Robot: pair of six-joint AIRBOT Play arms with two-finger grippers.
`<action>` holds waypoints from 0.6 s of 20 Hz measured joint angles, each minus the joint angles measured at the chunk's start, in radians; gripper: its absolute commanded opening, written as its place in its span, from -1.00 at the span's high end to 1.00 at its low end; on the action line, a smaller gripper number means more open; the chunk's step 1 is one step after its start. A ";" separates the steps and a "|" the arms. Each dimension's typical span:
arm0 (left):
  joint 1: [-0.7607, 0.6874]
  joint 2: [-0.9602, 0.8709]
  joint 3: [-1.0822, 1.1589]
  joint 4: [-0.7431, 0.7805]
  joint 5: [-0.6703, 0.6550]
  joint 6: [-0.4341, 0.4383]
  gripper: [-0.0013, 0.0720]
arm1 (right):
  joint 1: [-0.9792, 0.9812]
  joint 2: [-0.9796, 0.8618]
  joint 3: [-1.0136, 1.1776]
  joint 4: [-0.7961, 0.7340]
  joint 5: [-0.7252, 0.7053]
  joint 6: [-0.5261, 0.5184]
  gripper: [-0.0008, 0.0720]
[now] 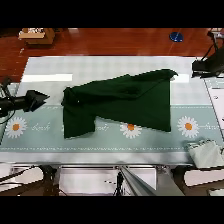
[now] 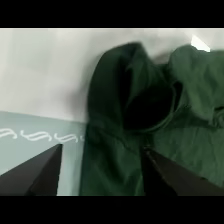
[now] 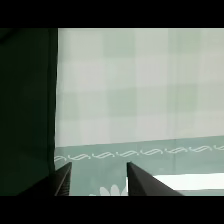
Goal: Fold the shirts.
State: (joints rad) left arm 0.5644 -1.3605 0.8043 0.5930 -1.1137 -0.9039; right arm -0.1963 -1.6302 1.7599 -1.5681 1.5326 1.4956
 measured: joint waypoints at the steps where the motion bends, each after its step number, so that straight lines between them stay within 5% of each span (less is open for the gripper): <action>1: -0.008 -0.023 -0.002 0.010 -0.011 0.010 -0.63 | -0.008 0.000 -0.015 0.013 0.004 -0.004 -0.22; 3: -0.036 -0.075 -0.004 0.014 -0.021 0.030 -0.45 | -0.016 0.001 -0.033 0.029 0.007 -0.008 -0.22; 12: -0.186 -0.230 0.076 -0.012 0.000 0.084 -0.33 | -0.025 0.018 -0.054 0.054 0.014 -0.012 -0.22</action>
State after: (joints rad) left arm 0.3786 -1.5902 0.8803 0.5808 -1.1137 -0.8196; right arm -0.2211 -1.6127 1.7061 -1.5143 1.5467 1.4834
